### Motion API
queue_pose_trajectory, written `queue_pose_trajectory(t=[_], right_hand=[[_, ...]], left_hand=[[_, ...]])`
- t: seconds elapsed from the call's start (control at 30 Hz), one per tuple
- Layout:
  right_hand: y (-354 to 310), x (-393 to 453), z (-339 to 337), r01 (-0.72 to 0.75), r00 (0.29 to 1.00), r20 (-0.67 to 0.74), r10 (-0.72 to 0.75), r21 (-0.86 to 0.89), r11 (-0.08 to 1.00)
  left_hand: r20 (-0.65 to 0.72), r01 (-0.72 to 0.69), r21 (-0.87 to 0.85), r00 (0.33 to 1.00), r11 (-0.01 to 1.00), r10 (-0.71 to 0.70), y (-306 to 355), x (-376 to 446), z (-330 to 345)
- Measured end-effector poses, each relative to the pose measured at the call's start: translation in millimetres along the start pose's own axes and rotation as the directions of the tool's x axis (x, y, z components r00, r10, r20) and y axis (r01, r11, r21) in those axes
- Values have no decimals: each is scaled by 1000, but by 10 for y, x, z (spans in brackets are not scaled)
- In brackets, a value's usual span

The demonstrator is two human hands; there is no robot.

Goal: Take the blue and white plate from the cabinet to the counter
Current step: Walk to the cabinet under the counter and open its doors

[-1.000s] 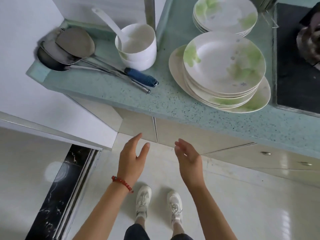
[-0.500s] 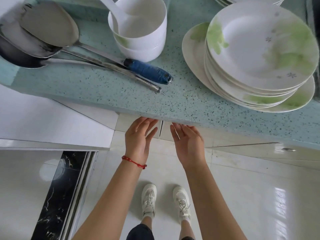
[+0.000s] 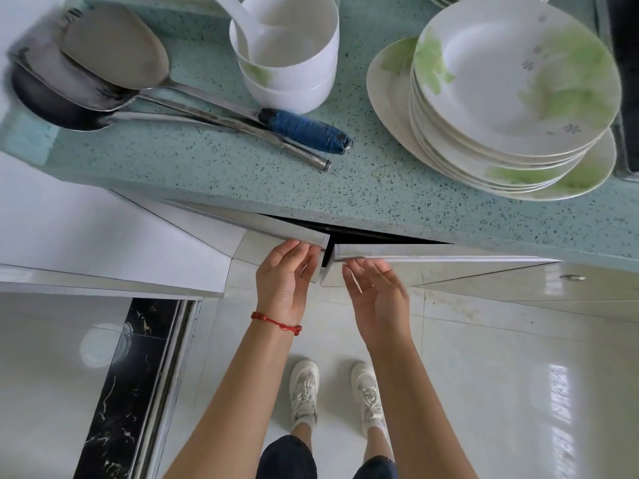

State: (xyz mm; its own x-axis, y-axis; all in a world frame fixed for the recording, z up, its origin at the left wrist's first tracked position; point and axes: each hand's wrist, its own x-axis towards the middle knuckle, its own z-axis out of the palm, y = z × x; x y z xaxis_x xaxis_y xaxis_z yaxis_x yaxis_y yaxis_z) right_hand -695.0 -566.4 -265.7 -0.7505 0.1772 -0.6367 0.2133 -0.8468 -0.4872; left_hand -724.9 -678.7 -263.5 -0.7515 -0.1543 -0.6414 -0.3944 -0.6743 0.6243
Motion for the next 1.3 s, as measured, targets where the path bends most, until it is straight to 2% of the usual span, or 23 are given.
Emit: queue_pose_trajectory(t=[0.23,0.47,0.87,1.2,1.3], right_hand=[[106,-204,-105,72,988,-129,-89,-129,989],[165,-496,-369,85,971,-195,-136,-249,965],[97,-1000,-940,136,970,-150,-193,-324,936],[-65,-1294,-1368,192,968,-54,-243,-458,868],[-111,-1382,-1499,192,966,-68,-251,-465,864]], left_hand=[[-10,-69,216,997,974,73,-56,-186,-400],[6,-78,311,997,947,81,3,-389,-758],[-5,-77,345,997,935,83,141,-766,-1235],[-138,-89,396,978,914,155,251,-1052,-1436],[-166,-75,434,973,898,161,279,-1075,-1524]])
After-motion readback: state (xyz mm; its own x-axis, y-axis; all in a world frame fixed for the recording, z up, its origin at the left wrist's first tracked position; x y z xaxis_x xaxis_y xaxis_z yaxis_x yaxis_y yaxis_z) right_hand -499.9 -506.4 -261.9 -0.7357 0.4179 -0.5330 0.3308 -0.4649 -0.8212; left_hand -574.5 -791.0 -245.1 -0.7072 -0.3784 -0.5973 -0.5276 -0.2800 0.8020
